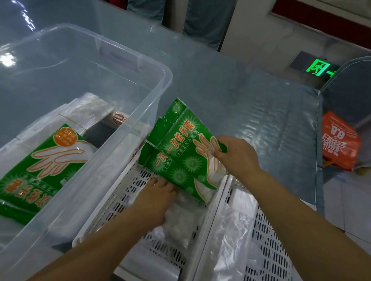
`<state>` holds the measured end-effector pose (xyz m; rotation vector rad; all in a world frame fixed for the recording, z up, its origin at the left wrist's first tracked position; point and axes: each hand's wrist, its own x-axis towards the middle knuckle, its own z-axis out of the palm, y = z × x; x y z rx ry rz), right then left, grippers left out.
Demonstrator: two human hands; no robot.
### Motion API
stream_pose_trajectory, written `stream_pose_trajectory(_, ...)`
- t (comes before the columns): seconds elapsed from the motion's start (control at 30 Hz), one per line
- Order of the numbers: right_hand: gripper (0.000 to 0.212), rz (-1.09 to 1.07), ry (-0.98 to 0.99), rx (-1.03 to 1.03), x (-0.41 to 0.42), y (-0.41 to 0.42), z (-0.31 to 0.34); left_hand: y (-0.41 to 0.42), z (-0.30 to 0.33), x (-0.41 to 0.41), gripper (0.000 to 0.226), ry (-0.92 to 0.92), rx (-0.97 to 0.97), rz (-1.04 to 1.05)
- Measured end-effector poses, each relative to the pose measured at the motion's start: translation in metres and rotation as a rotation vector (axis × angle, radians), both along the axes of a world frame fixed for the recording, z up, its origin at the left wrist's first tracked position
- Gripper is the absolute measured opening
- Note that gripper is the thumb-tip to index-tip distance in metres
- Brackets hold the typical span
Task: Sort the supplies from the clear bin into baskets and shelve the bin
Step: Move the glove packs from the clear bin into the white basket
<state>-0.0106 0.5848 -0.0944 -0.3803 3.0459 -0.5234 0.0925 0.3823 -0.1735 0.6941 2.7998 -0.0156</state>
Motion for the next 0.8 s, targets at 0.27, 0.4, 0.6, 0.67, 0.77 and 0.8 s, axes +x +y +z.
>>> stream_pose_trajectory(0.27, 0.003, -0.008, -0.012, -0.027, 0.005, 0.001, 0.0, -0.007, 0.004, 0.014, 0.032, 0.063, 0.161, -0.038)
stream_pose_trajectory(0.4, 0.017, -0.019, -0.006, -0.034, 0.006, 0.001, 0.002, -0.01, 0.01, 0.025, 0.038, 0.088, 0.253, -0.018)
stream_pose_trajectory(0.6, 0.011, 0.037, -0.191, -0.144, 0.007, -0.004, 0.01, -0.033, 0.037, 0.053, 0.044, 0.058, 0.335, 0.098)
stream_pose_trajectory(0.67, 0.016, 0.088, -0.308, -0.11, 0.011, -0.012, 0.009, -0.039, 0.045, 0.06, 0.049, 0.087, 0.295, 0.069)
stream_pose_trajectory(0.77, 0.031, 0.16, -0.318, 0.065, 0.025, -0.027, -0.009, -0.039, 0.046, 0.064, 0.051, 0.069, 0.243, 0.057)
stream_pose_trajectory(0.8, 0.032, 0.165, -0.282, 0.106, 0.032, -0.031, -0.018, -0.039, 0.044, 0.064, 0.052, 0.082, 0.226, 0.043)
